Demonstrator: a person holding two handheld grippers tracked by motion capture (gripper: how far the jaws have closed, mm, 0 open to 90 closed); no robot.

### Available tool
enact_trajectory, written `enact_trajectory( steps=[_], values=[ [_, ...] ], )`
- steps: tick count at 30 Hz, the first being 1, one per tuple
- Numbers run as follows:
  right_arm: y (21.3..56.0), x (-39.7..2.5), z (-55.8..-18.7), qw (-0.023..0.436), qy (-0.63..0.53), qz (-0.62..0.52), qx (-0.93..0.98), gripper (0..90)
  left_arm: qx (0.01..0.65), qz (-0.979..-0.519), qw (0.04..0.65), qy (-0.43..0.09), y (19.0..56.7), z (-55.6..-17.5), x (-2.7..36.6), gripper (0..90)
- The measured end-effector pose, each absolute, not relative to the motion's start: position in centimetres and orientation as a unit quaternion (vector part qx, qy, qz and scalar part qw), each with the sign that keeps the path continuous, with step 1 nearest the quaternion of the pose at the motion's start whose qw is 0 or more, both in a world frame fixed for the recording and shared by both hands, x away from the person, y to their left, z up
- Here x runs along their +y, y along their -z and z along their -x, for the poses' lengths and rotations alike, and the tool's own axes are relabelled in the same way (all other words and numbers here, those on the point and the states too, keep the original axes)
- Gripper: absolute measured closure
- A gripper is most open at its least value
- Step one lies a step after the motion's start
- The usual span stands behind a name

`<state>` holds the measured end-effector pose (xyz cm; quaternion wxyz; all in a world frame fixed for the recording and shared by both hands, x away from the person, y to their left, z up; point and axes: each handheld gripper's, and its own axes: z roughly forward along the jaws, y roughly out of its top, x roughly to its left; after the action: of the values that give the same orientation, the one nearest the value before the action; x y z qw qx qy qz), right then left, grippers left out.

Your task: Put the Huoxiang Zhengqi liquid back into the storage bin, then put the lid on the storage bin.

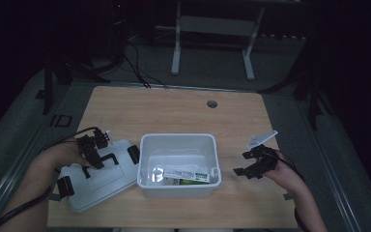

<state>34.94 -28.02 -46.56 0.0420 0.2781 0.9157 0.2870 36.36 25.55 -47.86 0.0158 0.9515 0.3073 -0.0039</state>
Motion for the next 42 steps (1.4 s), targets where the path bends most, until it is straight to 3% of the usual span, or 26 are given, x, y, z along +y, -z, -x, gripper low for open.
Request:
enact_trajectory(
  steps=[7, 17, 24, 30, 42],
  values=[
    [47.8, -28.5, -34.5, 0.055, -0.284, -0.281, 0.915, 18.0, 0.295, -0.955, 0.019, 0.004, 47.7, -36.1, 25.6, 70.9],
    [50.9, -30.3, -33.5, 0.09, -0.33, -0.32, 0.883, 17.4, 0.289, -0.957, 0.02, 0.008, 48.0, -36.0, 25.3, 72.3],
    [52.8, -31.1, -32.7, 0.139, -0.372, -0.354, 0.847, 16.5, 0.283, -0.959, 0.027, 0.01, 47.9, -35.9, 25.1, 81.3],
    [53.5, -31.5, -32.4, 0.172, -0.391, -0.365, 0.827, 16.1, 0.265, -0.964, 0.025, 0.009, 47.6, -35.5, 24.9, 83.7],
    [54.6, -31.9, -31.8, 0.169, -0.383, -0.377, 0.826, 13.9, 0.266, -0.964, 0.03, -0.002, 44.4, -34.3, 26.2, 83.9]
  ],
)
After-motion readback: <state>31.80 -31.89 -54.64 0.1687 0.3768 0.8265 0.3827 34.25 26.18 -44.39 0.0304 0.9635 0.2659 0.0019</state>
